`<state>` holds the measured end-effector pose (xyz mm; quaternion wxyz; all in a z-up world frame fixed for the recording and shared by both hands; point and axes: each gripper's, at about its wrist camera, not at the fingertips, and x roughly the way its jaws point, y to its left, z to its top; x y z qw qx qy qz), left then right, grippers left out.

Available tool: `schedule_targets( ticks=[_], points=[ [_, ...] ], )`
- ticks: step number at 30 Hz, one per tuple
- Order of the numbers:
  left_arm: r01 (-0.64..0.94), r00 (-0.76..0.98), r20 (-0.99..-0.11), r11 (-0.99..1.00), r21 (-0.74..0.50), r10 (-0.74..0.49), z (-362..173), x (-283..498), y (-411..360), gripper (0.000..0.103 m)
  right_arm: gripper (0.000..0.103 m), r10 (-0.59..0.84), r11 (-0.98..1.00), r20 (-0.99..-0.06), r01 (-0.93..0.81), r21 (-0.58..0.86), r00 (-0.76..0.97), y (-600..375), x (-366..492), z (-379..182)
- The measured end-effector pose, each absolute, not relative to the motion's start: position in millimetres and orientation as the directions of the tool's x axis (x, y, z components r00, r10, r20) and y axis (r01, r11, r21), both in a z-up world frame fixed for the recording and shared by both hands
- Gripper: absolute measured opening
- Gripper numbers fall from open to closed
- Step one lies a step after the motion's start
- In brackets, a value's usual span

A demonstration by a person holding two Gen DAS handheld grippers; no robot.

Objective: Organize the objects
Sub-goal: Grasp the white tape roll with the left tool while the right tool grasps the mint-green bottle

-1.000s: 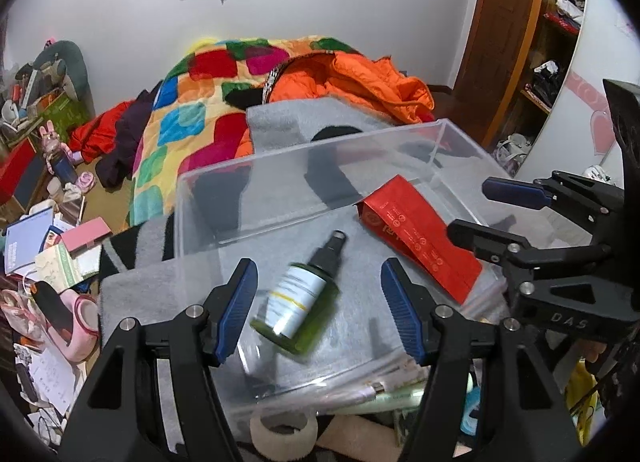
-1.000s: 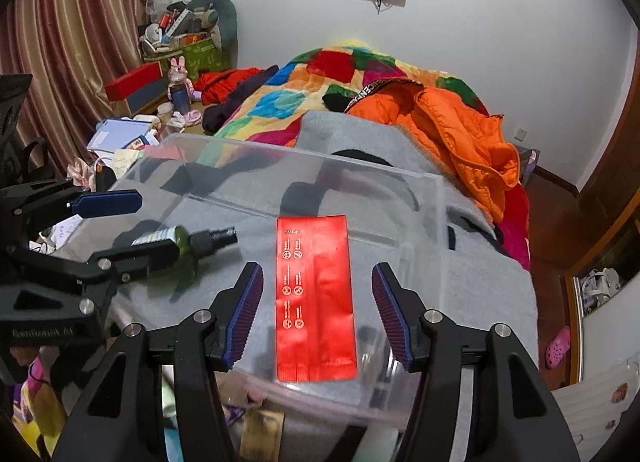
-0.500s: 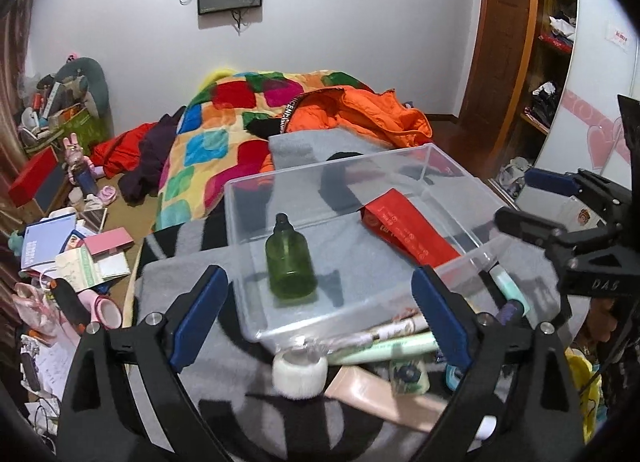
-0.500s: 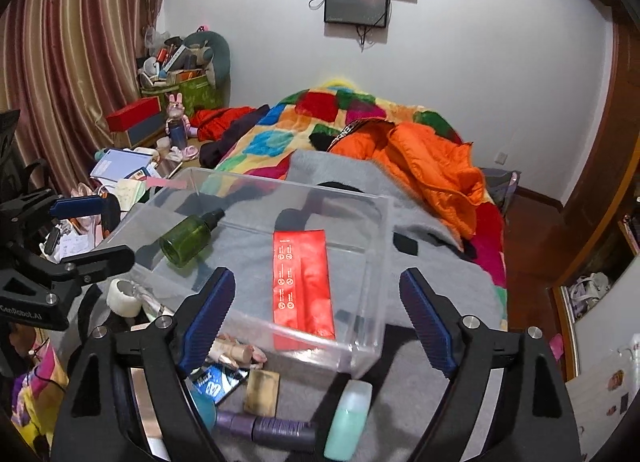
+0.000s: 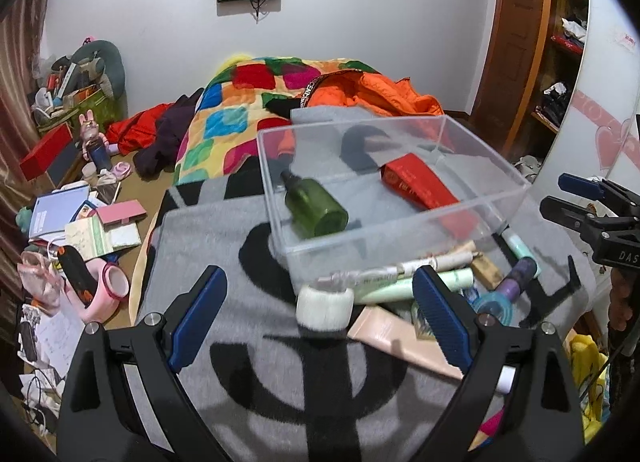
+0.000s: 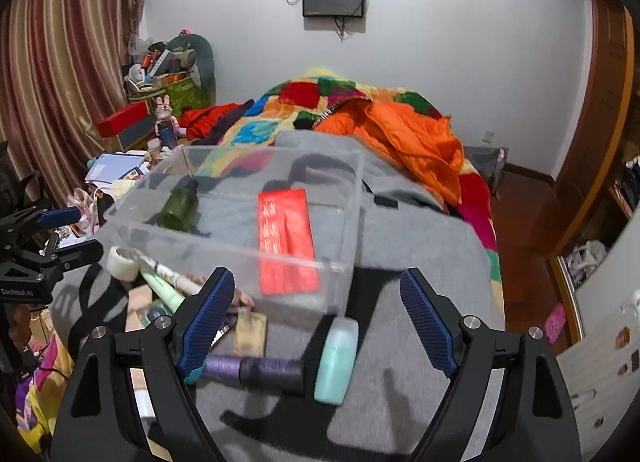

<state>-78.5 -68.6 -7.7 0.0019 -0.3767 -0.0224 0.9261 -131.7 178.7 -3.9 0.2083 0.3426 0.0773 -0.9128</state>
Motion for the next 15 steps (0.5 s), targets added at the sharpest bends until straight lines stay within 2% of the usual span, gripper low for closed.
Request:
schedule_targets(
  ticks=[9, 13, 15],
  points=[
    [0.035, -0.706, -0.708, -0.998, -0.045, 0.007, -28, -72, -74, 0.094, 0.083, -0.252, -0.941, -0.691, 0.339, 0.011, -0.677, 203, -128, -35],
    [0.036, -0.703, -0.711, -0.998, -0.055, 0.014, -35, -73, -76, 0.075, 0.082, -0.222, -0.952, -0.721, 0.307, 0.013, -0.657, 216, -130, -51],
    [0.036, -0.698, -0.716, -0.997, -0.063, 0.021, -38, -75, -77, 0.071, 0.082, -0.226, -0.950, -0.733, 0.311, 0.020, -0.642, 218, -131, -56]
  ],
)
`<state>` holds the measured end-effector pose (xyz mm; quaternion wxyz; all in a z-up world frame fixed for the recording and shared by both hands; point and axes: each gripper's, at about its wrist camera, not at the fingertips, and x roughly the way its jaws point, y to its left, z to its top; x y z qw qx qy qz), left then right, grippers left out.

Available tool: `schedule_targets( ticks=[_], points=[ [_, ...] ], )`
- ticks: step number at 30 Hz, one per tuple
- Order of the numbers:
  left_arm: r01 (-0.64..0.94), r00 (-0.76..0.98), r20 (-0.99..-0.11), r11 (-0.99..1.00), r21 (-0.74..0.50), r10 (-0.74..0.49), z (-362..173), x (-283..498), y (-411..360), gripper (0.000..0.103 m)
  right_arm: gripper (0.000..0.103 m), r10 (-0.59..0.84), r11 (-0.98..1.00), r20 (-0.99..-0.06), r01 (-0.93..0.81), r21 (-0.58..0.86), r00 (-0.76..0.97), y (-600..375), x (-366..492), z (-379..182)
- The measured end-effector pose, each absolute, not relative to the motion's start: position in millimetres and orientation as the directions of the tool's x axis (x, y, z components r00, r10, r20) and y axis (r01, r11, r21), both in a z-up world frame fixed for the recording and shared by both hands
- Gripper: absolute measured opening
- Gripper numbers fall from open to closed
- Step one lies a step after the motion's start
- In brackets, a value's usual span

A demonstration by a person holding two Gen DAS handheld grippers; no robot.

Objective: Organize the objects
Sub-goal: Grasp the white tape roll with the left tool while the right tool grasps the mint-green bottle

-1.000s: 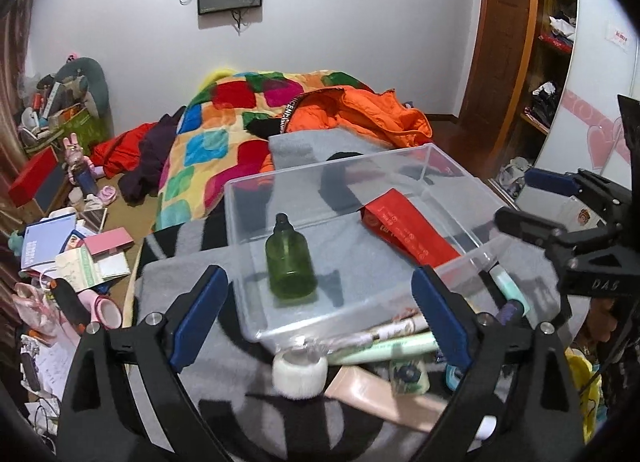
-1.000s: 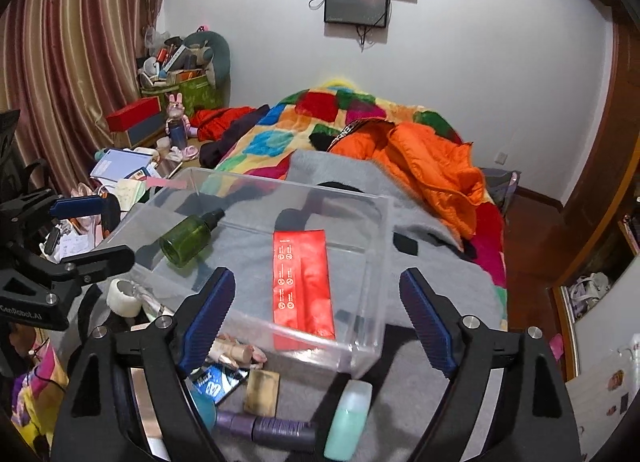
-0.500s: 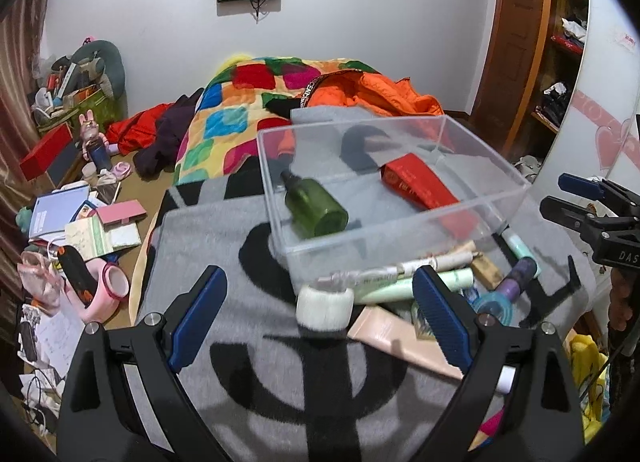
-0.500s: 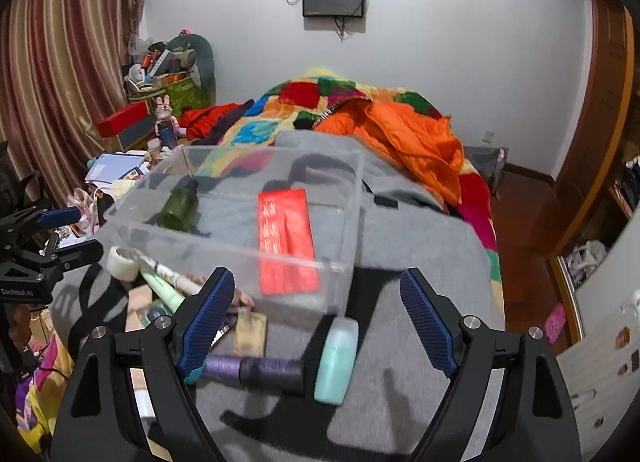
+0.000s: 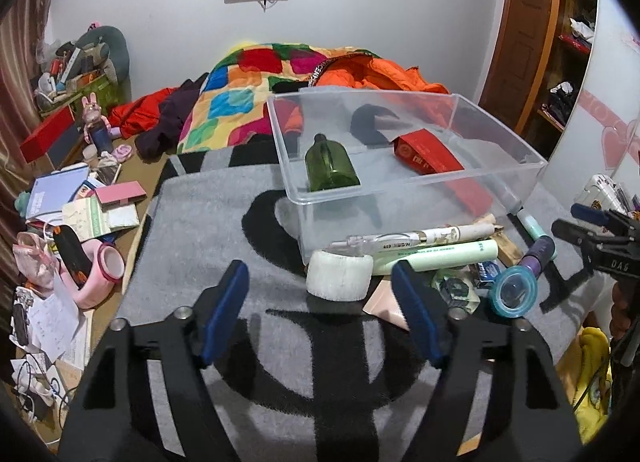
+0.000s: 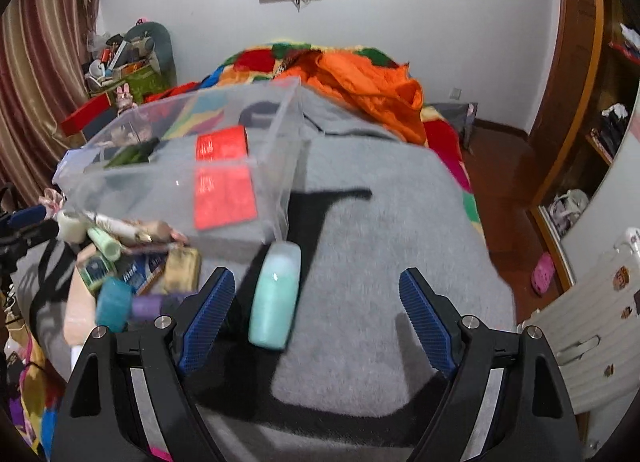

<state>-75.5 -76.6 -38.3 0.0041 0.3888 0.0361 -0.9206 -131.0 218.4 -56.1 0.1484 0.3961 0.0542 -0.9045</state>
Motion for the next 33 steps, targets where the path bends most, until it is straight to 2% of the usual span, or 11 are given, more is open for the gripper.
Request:
schedule_targets(
  ticks=[7, 10, 14, 18, 19, 23, 24, 25, 33],
  points=[
    [0.036, -0.697, -0.717, -0.998, -0.056, 0.015, -45, -81, -73, 0.061, 0.071, -0.220, -0.946, -0.759, 0.325, 0.012, -0.612, 216, -141, -69],
    [0.029, -0.691, -0.722, -0.997, -0.069, 0.030, -49, -85, -74, 0.056, 0.062, -0.251, -0.940, -0.767, 0.337, 0.049, -0.591, 215, -145, -72],
    [0.017, -0.684, -0.728, -0.997, -0.069, 0.038, -54, -87, -71, 0.053, 0.061, -0.284, -0.927, -0.770, 0.368, 0.069, -0.572, 212, -140, -74],
    [0.009, -0.672, -0.738, -0.996, -0.090, 0.061, -60, -91, -69, 0.039, 0.060, -0.265, -0.921, -0.773, 0.388, 0.026, -0.576, 205, -134, -77],
    [0.012, -0.674, -0.737, -0.996, -0.088, 0.057, -61, -91, -68, 0.039, 0.052, -0.258, -0.923, -0.774, 0.385, 0.019, -0.579, 205, -134, -79],
    [0.012, -0.686, -0.727, -0.998, -0.066, 0.040, -59, -87, -64, 0.038, 0.036, -0.269, -0.925, -0.776, 0.379, 0.041, -0.571, 206, -135, -83],
    [0.012, -0.687, -0.725, -0.998, -0.064, 0.038, -58, -85, -64, 0.038, 0.027, -0.268, -0.925, -0.774, 0.379, 0.040, -0.573, 206, -135, -82],
    [0.012, -0.689, -0.724, -0.998, -0.063, 0.037, -57, -83, -64, 0.038, 0.022, -0.267, -0.925, -0.774, 0.379, 0.038, -0.575, 206, -135, -82],
    [0.024, -0.708, -0.706, -0.998, -0.066, 0.029, -46, -62, -67, 0.038, 0.022, -0.264, -0.931, -0.756, 0.362, 0.038, -0.599, 210, -127, -77]
  ],
)
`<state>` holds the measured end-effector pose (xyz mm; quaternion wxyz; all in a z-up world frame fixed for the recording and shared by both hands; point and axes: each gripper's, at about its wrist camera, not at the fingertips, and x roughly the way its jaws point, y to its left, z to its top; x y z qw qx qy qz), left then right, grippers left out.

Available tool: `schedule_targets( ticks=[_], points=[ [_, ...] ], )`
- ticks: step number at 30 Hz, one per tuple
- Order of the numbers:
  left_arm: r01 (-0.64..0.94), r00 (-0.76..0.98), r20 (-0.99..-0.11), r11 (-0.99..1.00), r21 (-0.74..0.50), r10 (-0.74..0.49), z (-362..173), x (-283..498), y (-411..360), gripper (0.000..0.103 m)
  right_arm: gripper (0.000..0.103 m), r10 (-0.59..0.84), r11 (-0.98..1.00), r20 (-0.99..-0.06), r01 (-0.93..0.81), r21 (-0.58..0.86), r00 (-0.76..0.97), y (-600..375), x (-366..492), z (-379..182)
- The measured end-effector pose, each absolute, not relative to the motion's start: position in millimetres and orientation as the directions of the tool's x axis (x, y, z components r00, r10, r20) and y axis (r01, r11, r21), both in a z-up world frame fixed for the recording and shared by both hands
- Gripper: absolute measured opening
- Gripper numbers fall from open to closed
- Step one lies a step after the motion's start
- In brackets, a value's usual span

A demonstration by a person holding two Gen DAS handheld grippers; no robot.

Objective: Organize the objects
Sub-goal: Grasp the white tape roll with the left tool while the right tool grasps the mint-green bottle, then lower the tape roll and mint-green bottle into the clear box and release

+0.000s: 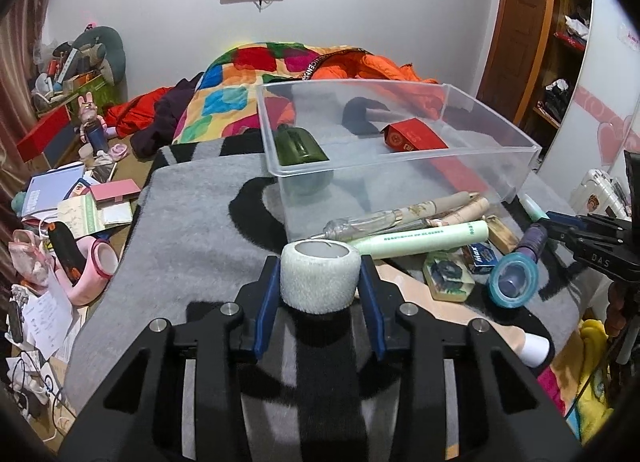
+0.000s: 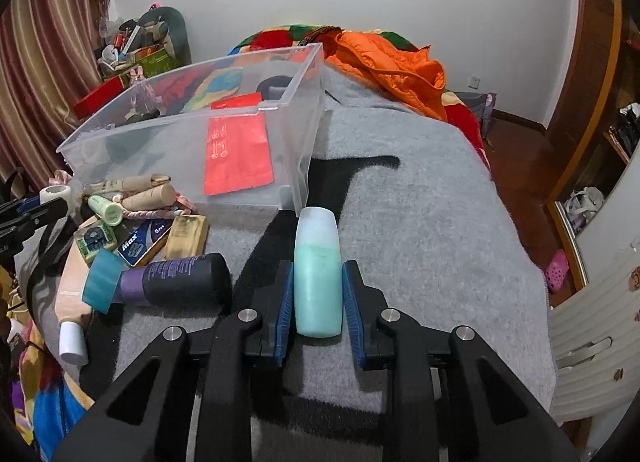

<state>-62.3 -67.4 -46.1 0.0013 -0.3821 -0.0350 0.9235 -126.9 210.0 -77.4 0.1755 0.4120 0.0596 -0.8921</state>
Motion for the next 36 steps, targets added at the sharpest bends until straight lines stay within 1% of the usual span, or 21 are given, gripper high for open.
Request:
schedule_targets(
  ticks=[12, 23, 29, 36],
  points=[
    [0.023, -0.760, -0.648, -0.996, -0.092, 0.042, -16, -44, -65, 0.038, 0.022, -0.291, -0.936, -0.685, 0.348, 0.057, -0.668, 221, -104, -45],
    [0.002, -0.805, -0.591, -0.996, -0.090, 0.052, 12, -47, -55, 0.038, 0.022, -0.313, -0.933, -0.592, 0.357, 0.046, -0.742, 218, -97, -6],
    [-0.003, -0.818, -0.573, -0.996, -0.093, 0.057, 19, -54, -51, 0.038, 0.022, -0.342, -0.921, -0.557, 0.389, 0.037, -0.757, 206, -103, 9],
    [-0.016, -0.819, -0.569, -0.994, -0.106, 0.074, 22, -69, -46, 0.038, 0.022, -0.369, -0.909, -0.537, 0.415, 0.038, -0.759, 192, -120, 19]
  ],
)
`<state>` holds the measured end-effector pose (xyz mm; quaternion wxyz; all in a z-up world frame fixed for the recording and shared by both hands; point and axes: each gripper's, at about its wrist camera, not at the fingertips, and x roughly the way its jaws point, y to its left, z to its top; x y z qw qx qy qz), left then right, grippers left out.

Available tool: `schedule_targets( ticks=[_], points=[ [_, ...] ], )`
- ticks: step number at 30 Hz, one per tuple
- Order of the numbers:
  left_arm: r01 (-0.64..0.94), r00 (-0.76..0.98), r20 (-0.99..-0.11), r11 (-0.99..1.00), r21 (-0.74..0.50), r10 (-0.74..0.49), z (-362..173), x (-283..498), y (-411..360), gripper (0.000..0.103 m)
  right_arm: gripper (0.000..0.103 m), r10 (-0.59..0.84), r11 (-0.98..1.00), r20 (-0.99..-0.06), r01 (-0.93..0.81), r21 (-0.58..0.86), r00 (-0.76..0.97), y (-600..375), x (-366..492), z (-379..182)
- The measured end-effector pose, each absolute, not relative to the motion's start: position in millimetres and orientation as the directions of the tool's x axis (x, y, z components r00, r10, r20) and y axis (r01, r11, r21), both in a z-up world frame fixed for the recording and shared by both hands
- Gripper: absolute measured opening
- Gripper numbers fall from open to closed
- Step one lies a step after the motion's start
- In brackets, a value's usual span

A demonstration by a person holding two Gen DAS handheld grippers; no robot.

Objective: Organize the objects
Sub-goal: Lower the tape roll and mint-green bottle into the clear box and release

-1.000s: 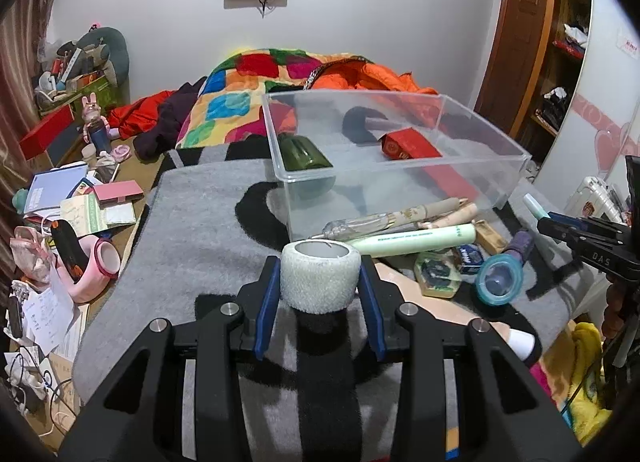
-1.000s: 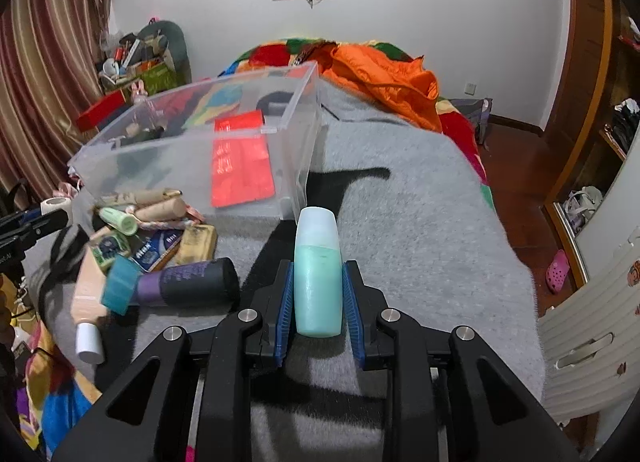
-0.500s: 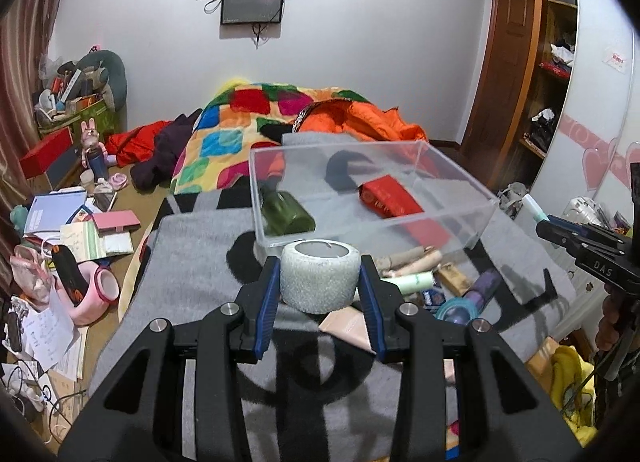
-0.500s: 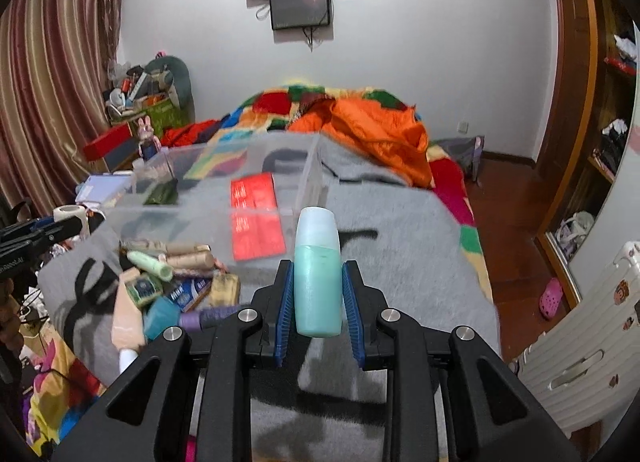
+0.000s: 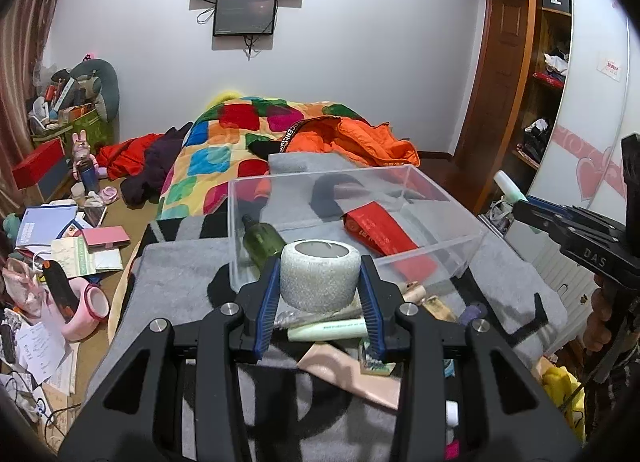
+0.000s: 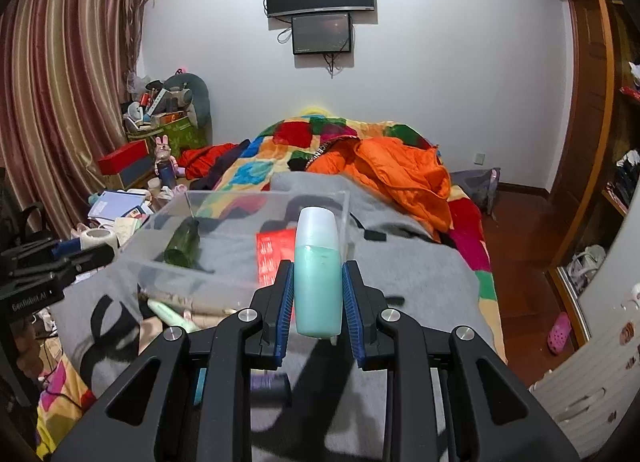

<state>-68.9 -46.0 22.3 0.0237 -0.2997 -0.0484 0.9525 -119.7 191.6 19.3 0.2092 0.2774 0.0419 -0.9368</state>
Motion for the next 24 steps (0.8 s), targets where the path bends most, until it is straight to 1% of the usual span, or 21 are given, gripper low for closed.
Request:
schedule_targets(
  ticks=[6, 11, 13, 18, 24],
  points=[
    [-0.023, -0.820, -0.565, -0.992, -0.127, 0.092, 24, -87, -42, 0.038, 0.022, -0.383, -0.901, -0.537, 0.432, 0.039, -0.752, 179, -137, 22],
    [-0.018, -0.810, -0.579, -0.991, -0.136, 0.094, 19, -106, -42, 0.038, 0.022, -0.385, -0.894, -0.550, 0.448, 0.021, -0.742, 167, -152, 20],
    [-0.010, -0.803, -0.590, -0.992, -0.128, 0.084, 16, -115, -42, 0.038, 0.022, -0.383, -0.893, -0.553, 0.451, 0.015, -0.740, 163, -158, 20],
    [-0.027, -0.765, -0.632, -0.986, -0.165, 0.127, 5, -136, -41, 0.038, 0.022, -0.383, -0.888, -0.574, 0.460, 0.012, -0.724, 150, -176, 15],
    [-0.036, -0.739, -0.661, -0.988, -0.150, 0.128, -3, -155, -35, 0.038, 0.022, -0.392, -0.877, -0.613, 0.480, 0.023, -0.686, 136, -195, 4]
  ],
)
